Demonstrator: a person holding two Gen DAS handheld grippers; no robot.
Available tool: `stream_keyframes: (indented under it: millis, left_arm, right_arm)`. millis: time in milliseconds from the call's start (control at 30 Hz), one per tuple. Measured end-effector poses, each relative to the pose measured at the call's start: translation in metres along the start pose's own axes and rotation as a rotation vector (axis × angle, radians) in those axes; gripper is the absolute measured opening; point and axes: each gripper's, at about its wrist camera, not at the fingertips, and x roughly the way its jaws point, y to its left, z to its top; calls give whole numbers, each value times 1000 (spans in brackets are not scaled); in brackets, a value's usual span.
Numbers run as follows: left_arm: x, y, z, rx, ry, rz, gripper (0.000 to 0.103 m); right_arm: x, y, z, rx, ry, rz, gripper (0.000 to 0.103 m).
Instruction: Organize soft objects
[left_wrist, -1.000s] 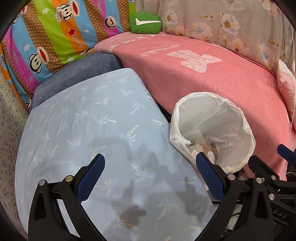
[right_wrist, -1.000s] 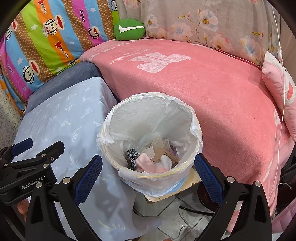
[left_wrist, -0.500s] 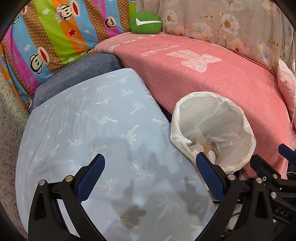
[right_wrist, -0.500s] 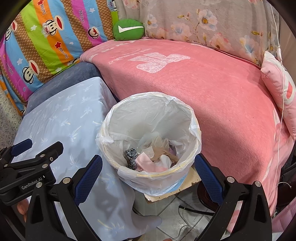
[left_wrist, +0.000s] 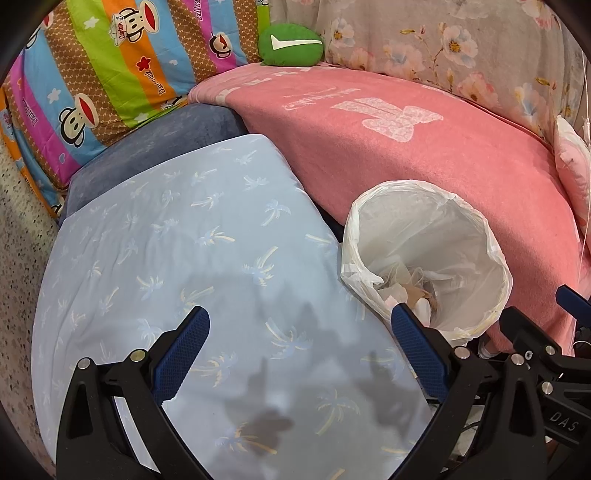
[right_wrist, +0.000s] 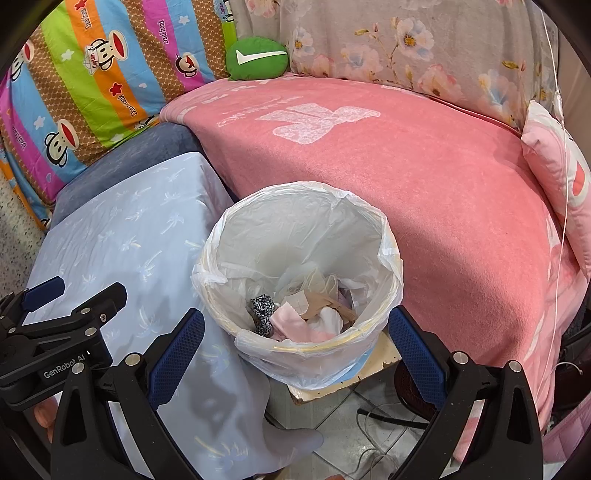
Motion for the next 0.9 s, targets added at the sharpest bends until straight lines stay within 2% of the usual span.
stream_keyframes:
  millis: [900]
  left_arm:
    - [1,-2,-1,6,3,3,95]
  right_arm:
    - [0,-1,1,1,0,1,97]
